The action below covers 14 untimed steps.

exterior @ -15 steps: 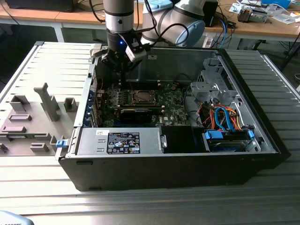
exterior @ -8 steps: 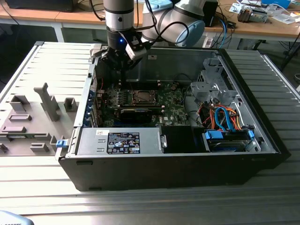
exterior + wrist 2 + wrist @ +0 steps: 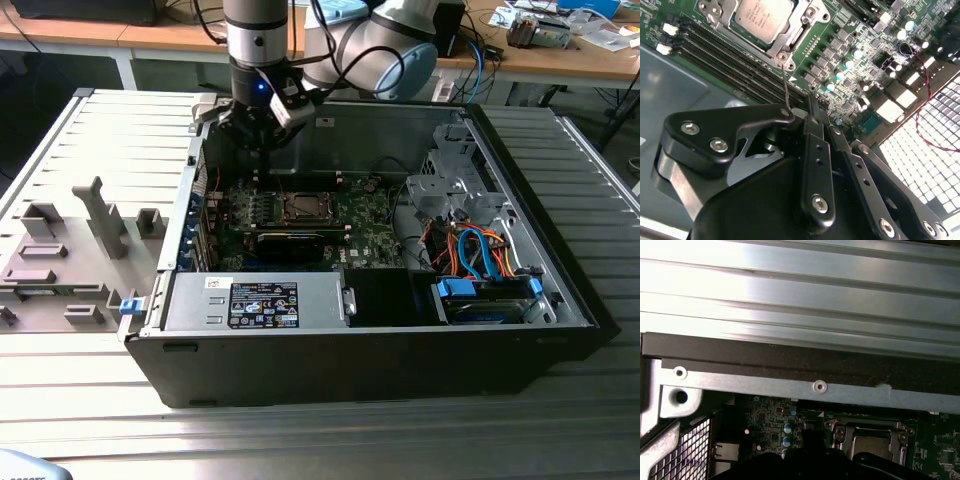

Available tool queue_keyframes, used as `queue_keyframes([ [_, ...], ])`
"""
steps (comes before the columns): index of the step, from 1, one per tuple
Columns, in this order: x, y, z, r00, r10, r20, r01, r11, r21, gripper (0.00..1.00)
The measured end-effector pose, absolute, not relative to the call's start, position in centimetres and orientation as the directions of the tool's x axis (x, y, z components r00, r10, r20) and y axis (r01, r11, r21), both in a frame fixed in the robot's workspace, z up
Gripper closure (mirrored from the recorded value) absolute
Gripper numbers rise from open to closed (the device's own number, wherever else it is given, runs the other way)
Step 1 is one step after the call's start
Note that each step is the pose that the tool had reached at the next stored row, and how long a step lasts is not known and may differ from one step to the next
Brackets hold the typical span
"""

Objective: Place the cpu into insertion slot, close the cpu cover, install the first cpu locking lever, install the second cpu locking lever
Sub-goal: 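Install the first cpu locking lever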

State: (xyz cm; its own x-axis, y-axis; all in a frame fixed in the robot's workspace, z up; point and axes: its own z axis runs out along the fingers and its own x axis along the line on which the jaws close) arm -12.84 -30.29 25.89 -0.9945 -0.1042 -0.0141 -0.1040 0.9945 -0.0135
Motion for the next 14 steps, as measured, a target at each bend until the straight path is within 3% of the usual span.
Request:
queue_keyframes([
  [14, -11.5, -30.3, 25.9, -0.994, -0.104, -0.014, -0.104, 0.994, -0.014, 0.89],
])
